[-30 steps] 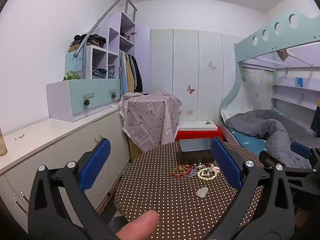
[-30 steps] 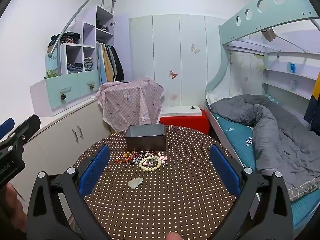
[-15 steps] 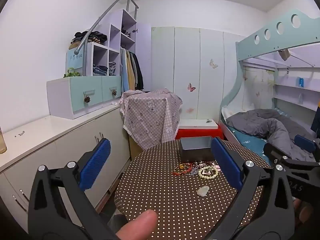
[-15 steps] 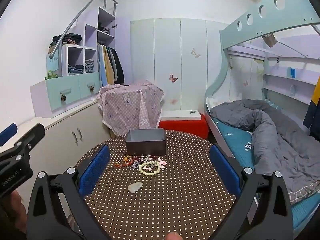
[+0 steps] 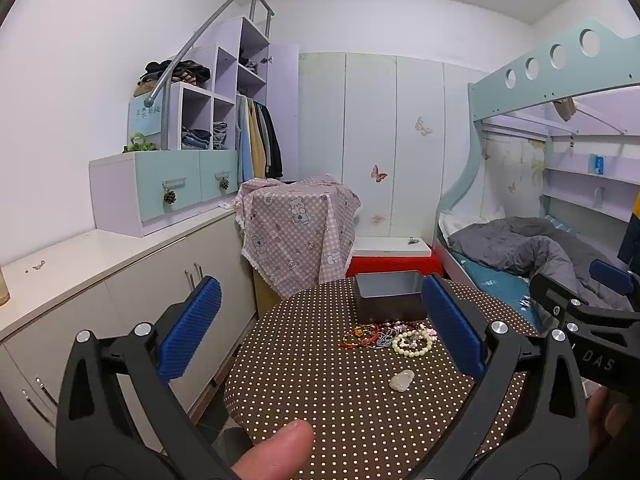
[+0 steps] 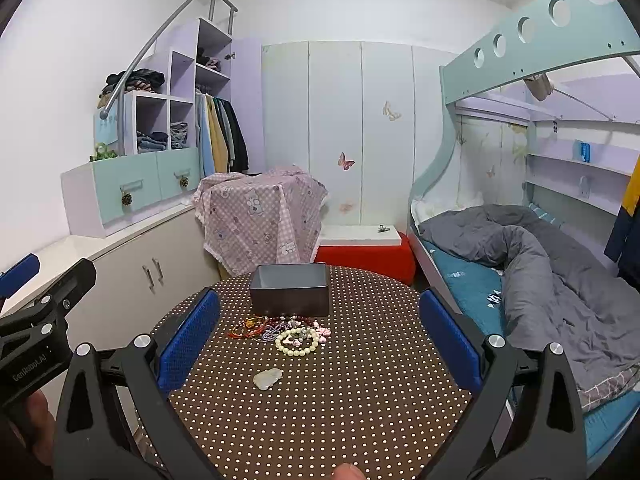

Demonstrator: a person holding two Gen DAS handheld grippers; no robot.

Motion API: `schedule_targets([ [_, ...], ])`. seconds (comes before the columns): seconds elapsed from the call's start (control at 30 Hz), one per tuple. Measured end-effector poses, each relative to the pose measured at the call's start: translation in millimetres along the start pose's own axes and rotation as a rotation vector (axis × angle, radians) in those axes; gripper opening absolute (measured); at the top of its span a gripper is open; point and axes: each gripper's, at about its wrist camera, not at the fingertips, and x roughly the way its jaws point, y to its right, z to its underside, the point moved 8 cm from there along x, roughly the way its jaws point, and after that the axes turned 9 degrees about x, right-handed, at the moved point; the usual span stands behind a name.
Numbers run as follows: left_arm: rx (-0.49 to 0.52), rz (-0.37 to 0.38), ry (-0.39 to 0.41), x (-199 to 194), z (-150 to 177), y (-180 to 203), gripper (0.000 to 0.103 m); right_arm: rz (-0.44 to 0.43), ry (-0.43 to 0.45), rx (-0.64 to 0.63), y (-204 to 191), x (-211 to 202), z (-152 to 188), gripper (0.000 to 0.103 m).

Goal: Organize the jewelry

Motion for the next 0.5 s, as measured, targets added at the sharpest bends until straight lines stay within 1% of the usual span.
schedule_targets([
  [0.5,-0.007,0.011,-0.001,1.3,-0.1,-2.1,0.098,-0.007,0.024,-0.026,-5.3,-2.8,-8.1,0.095],
])
